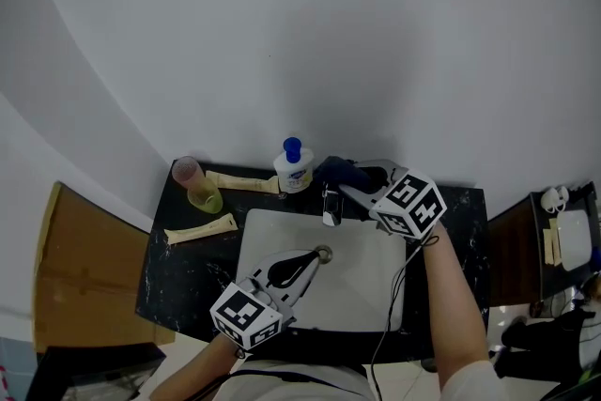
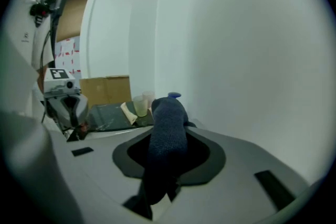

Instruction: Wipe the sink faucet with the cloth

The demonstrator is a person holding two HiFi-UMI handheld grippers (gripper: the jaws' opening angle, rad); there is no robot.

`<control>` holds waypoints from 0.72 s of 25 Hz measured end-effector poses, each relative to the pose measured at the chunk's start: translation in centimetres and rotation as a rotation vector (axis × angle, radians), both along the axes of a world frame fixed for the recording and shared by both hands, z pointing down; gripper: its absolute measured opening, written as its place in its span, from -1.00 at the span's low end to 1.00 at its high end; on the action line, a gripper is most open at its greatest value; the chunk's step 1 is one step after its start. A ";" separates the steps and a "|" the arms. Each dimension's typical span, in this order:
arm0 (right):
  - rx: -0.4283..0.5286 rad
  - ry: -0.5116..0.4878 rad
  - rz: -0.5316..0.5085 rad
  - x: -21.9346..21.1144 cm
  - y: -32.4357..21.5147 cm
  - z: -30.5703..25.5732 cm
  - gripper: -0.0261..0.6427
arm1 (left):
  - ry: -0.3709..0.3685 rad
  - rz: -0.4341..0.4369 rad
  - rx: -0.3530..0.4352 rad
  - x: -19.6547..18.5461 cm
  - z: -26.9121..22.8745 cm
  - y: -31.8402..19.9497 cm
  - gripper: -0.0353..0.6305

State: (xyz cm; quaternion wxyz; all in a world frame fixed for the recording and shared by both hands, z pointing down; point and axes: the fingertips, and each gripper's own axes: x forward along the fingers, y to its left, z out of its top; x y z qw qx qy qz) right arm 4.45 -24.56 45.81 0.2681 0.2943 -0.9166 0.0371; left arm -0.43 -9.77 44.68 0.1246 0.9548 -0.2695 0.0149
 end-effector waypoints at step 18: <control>0.127 0.063 0.274 3.3 -6.6 -0.9 -0.57 | 0.001 -0.034 0.002 -1.7 -0.2 1.7 -0.89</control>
